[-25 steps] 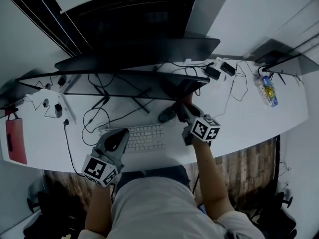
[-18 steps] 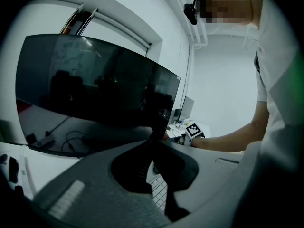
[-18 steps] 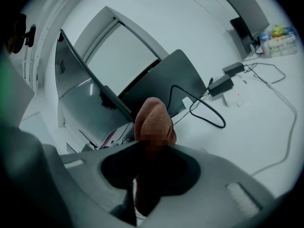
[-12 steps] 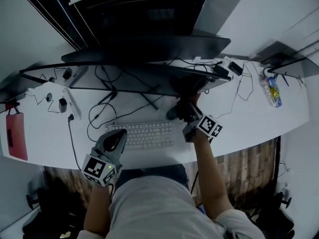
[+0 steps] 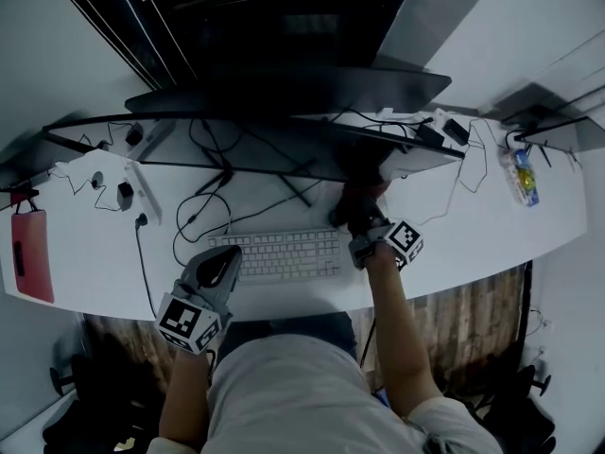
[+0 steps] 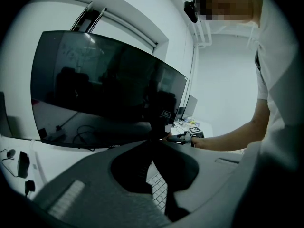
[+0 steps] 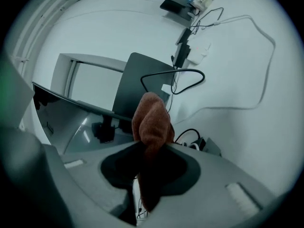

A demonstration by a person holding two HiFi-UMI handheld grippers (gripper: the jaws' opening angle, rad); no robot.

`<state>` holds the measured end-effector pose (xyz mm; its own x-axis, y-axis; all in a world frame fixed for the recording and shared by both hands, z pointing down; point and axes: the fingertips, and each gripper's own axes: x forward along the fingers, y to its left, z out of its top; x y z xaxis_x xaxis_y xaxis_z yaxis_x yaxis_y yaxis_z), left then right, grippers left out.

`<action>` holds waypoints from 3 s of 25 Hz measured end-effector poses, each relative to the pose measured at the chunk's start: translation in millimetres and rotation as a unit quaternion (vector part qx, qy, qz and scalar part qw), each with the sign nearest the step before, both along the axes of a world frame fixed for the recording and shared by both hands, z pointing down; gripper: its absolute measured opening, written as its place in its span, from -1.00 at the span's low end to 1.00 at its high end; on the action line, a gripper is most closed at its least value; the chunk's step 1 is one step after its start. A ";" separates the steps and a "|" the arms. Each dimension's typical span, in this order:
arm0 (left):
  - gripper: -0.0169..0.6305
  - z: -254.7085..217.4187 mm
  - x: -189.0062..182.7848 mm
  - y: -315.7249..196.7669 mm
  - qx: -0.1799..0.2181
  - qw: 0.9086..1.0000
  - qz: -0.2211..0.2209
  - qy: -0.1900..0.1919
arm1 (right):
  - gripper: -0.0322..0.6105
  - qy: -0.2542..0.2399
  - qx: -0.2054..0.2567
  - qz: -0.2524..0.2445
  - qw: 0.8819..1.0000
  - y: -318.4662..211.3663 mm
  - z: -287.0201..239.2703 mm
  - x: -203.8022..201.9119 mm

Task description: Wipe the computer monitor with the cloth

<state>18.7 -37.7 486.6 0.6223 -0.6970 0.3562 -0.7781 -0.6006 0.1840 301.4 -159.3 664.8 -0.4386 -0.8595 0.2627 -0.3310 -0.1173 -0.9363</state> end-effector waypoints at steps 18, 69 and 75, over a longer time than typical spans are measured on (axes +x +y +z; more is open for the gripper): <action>-0.92 8.2 -56.5 -3.1 -0.008 1.000 -0.017 0.013 | -0.61 -0.005 -0.004 -0.038 0.999 -9.0 -2.1 -77.7; -0.92 35.8 -317.9 14.8 -0.024 0.992 -0.107 0.068 | -0.61 0.054 0.006 -0.183 0.982 -46.1 -3.4 -405.7; -0.92 38.0 -339.0 20.1 -0.023 0.990 -0.122 0.072 | -0.61 0.056 0.014 -0.201 0.978 -51.1 -3.4 -447.4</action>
<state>-320.4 -17.6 524.6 0.4843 -0.8178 0.3108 -0.8627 -0.3871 0.3255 -145.9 -210.4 661.4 -0.7125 -0.6305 0.3078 -0.4456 0.0678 -0.8927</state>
